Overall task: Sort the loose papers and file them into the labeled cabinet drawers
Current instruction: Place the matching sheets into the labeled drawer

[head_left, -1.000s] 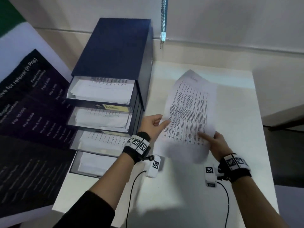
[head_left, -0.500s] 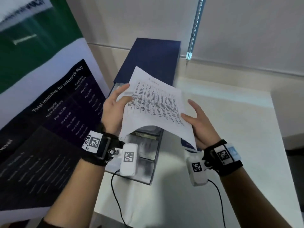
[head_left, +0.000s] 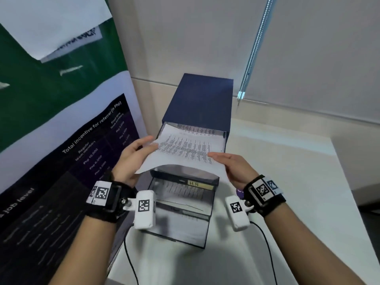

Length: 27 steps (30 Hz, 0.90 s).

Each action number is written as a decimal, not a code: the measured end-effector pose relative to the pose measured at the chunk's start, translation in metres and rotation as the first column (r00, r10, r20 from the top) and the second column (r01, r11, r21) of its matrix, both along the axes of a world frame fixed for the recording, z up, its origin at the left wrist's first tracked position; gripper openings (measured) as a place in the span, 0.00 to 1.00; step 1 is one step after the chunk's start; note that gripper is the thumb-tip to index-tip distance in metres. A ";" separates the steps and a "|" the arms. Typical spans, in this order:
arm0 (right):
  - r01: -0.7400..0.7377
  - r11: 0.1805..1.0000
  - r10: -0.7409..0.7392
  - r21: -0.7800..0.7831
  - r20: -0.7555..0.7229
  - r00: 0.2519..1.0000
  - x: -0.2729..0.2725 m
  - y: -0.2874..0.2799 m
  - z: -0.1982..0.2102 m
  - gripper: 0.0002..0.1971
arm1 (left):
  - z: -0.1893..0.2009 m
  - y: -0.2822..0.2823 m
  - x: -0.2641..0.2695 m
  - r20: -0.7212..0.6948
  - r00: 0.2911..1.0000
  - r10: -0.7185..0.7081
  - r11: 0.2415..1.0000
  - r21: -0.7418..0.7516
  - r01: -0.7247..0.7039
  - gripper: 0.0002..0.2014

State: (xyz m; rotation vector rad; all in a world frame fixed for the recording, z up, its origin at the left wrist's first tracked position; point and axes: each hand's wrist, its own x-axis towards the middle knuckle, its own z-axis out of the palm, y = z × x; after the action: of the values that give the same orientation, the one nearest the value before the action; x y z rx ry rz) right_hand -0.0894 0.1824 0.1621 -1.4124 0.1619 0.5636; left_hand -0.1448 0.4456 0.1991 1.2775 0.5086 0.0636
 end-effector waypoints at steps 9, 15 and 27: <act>-0.129 0.987 0.133 -0.094 0.033 0.991 0.011 0.004 0.002 0.15 | -0.031 0.011 0.038 -0.026 0.996 -0.083 0.986 0.141 0.086 0.15; -0.183 0.971 0.191 -0.152 0.044 0.981 0.023 0.008 -0.004 0.13 | -0.054 0.015 0.072 -0.068 0.996 -0.061 0.969 0.236 0.075 0.13; -0.092 0.967 0.122 -0.236 0.118 0.986 0.072 0.017 -0.022 0.14 | -0.070 0.009 0.118 -0.046 0.996 -0.073 0.880 0.467 0.086 0.07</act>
State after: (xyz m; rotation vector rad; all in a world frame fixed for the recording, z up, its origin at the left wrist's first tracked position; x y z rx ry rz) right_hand -0.0178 0.1989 0.1401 -1.6864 0.0457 0.5518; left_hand -0.0271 0.4548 0.1289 1.7769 0.4782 0.1057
